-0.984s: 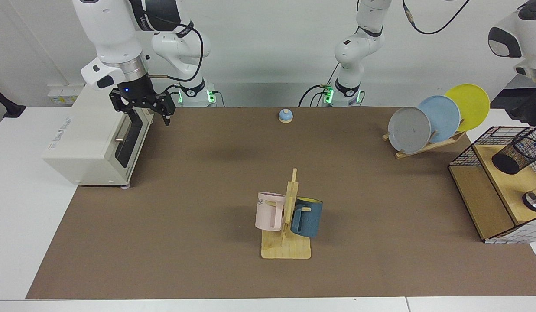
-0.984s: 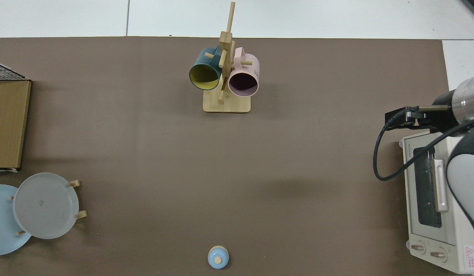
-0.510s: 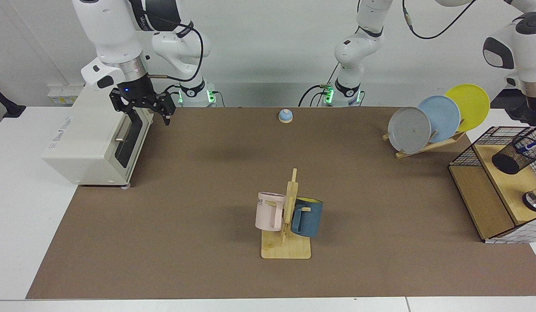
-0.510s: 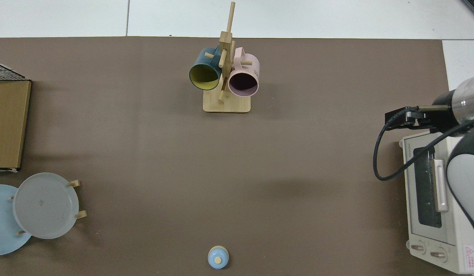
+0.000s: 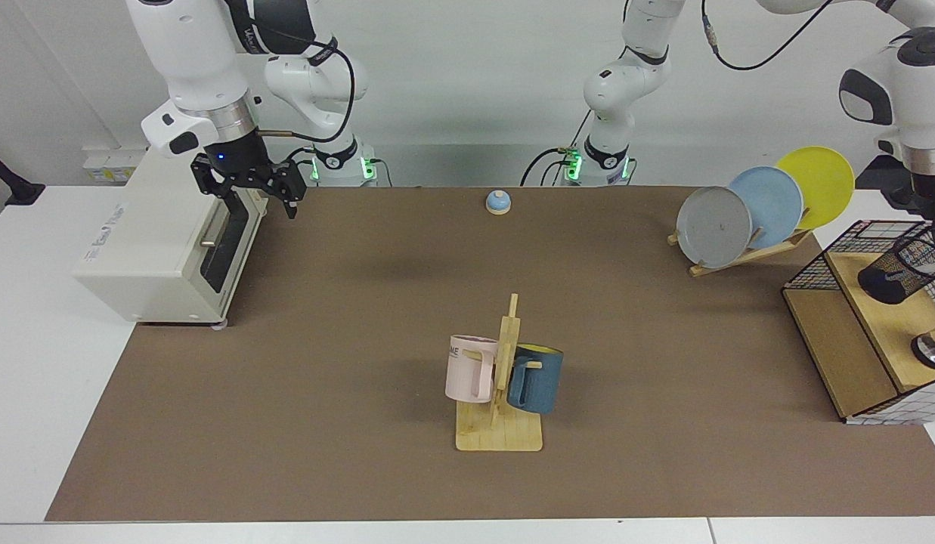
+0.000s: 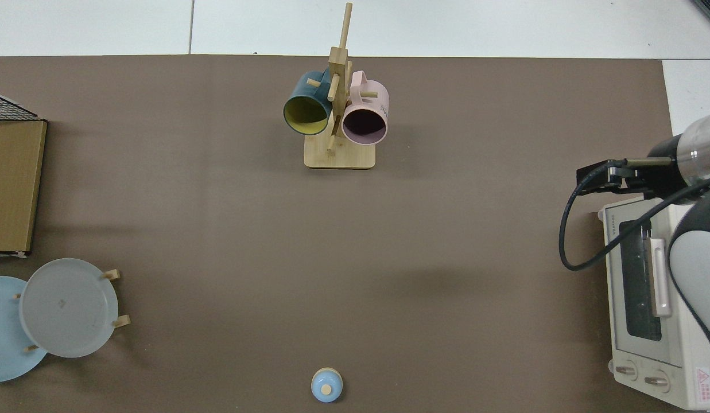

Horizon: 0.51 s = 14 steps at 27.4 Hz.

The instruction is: Put markers into pen holder

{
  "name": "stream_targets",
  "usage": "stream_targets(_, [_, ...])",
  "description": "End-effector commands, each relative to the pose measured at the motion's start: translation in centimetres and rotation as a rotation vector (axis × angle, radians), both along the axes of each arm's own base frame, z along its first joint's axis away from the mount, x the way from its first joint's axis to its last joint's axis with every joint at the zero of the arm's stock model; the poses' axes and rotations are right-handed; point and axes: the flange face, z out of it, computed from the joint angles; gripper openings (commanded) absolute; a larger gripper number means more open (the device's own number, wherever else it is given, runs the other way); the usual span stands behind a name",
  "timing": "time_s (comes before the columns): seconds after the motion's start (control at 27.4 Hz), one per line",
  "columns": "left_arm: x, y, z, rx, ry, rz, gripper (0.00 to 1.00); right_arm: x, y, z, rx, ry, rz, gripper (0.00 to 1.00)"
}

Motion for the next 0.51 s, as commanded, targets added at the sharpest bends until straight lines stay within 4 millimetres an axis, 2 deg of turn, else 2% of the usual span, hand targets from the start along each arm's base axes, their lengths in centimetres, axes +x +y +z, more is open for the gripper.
stream_targets(0.0, [-0.1, -0.6, 2.0, -0.05, -0.045, 0.023, 1.0, -0.5, -0.3, 0.1, 0.02, -0.017, -0.02, 1.0])
stream_targets(0.15, [-0.7, -3.3, 4.1, -0.194, -0.129, 0.113, 1.0, -0.5, -0.3, 0.1, 0.02, -0.017, -0.02, 1.0])
stream_targets(0.22, [-0.4, -5.6, 4.7, -0.24, -0.162, 0.153, 1.0, -0.5, -0.3, 0.0, 0.02, -0.016, -0.02, 1.0])
stream_targets(0.47, [0.2, -12.4, 4.0, -0.415, -0.234, 0.425, 1.0, -0.5, -0.3, 0.0, 0.02, -0.016, -0.02, 1.0])
